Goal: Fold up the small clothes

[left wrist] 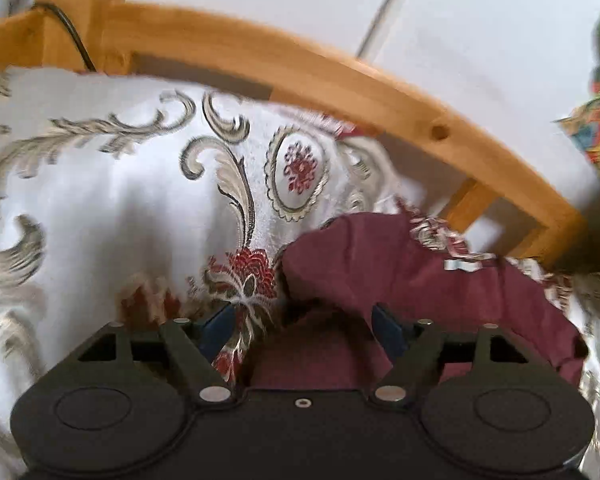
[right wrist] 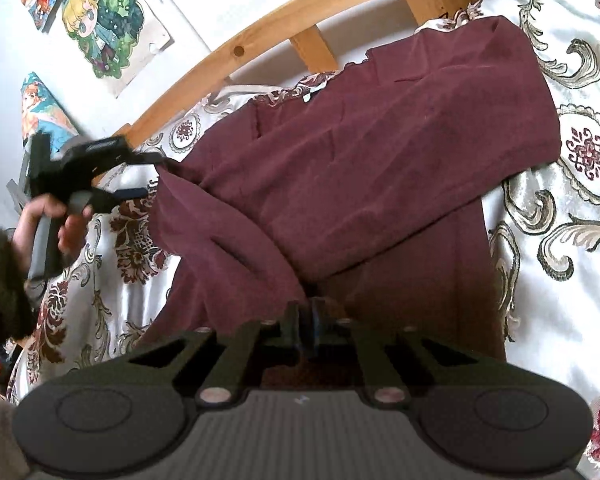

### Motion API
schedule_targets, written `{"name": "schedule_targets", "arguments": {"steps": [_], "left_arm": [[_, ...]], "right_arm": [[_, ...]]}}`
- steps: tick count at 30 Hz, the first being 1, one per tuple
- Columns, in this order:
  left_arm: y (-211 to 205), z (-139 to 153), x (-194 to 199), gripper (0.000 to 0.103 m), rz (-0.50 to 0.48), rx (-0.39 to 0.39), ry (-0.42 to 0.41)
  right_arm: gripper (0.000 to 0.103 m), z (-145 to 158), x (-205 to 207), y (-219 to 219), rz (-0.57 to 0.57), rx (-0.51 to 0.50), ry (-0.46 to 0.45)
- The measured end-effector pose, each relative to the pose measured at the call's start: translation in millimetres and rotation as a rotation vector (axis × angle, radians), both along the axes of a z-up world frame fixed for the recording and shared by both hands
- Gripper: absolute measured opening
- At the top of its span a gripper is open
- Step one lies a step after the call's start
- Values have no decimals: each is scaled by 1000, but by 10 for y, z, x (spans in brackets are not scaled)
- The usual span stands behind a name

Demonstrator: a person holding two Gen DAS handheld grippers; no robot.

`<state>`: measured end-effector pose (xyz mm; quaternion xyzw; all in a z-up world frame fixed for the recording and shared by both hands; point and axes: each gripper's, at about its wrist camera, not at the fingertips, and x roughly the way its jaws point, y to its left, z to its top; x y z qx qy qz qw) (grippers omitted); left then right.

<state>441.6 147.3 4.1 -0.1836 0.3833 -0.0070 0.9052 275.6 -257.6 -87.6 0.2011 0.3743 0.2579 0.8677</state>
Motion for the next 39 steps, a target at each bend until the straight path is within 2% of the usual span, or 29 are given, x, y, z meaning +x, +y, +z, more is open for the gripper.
{"name": "schedule_targets", "arguments": {"steps": [3, 5, 7, 8, 9, 10, 11, 12, 15, 20, 22, 24, 26, 28, 29, 30, 31, 32, 33, 34, 36, 39], "left_arm": [[12, -96, 301, 75, 50, -30, 98], [48, -122, 411, 75, 75, -76, 104], [61, -118, 505, 66, 85, -102, 104], [55, -122, 537, 53, 84, -99, 110], [35, -125, 577, 34, 74, -83, 123], [9, -130, 613, 23, 56, -64, 140], [-41, -139, 645, 9, 30, -36, 156], [-100, -135, 656, 3, 5, 10, 159], [-251, -41, 611, 2, -43, 146, 84], [-553, 201, 555, 2, -135, 527, -113], [-575, 199, 612, 2, -141, 588, -116], [-519, 137, 717, 3, -106, 569, -65], [-434, 73, 784, 5, -51, 506, -30], [-384, 47, 779, 13, -1, 435, -40], [-365, 54, 744, 21, 12, 397, -58], [-347, 76, 711, 36, 15, 370, -72], [-348, 89, 674, 43, 12, 350, -87], [-338, 112, 617, 55, 8, 341, -107], [-327, 140, 537, 63, 5, 341, -135], [-337, 165, 470, 67, -1, 345, -154], [-338, 178, 316, 75, -24, 353, -184], [-328, 152, 28, 83, -55, 365, -202]], "right_arm": [[9, -25, 17, 23, 6, -5, 9], [9, -43, 23, 38, 11, -8, 16], [9, -63, 32, 58, 13, -12, 24], [9, -72, 35, 63, 14, -14, 28], [9, -80, 36, 69, 15, -16, 31], [9, -88, 37, 71, 18, -17, 32], [9, -96, 34, 68, 20, -20, 31], [9, -97, 33, 78, 22, -24, 31], [9, -95, 28, 90, 25, -35, 24], [9, -61, 2, 85, 22, -40, -20], [9, -51, 1, 82, 19, -43, -34], [9, -52, 4, 79, 10, -47, -40], [9, -61, 16, 70, 2, -50, -37], [9, -72, 23, 67, -3, -57, -34], [10, -77, 24, 67, -6, -59, -32], [14, -77, 25, 70, -8, -58, -30], [16, -75, 26, 73, -12, -53, -27], [18, -73, 24, 75, -14, -46, -26], [24, -68, 23, 78, -17, -40, -26], [36, -60, 21, 68, -19, -32, -28], [52, -39, 12, 34, -26, -17, -36], [55, -26, 12, 9, -44, -23, -39]]}}
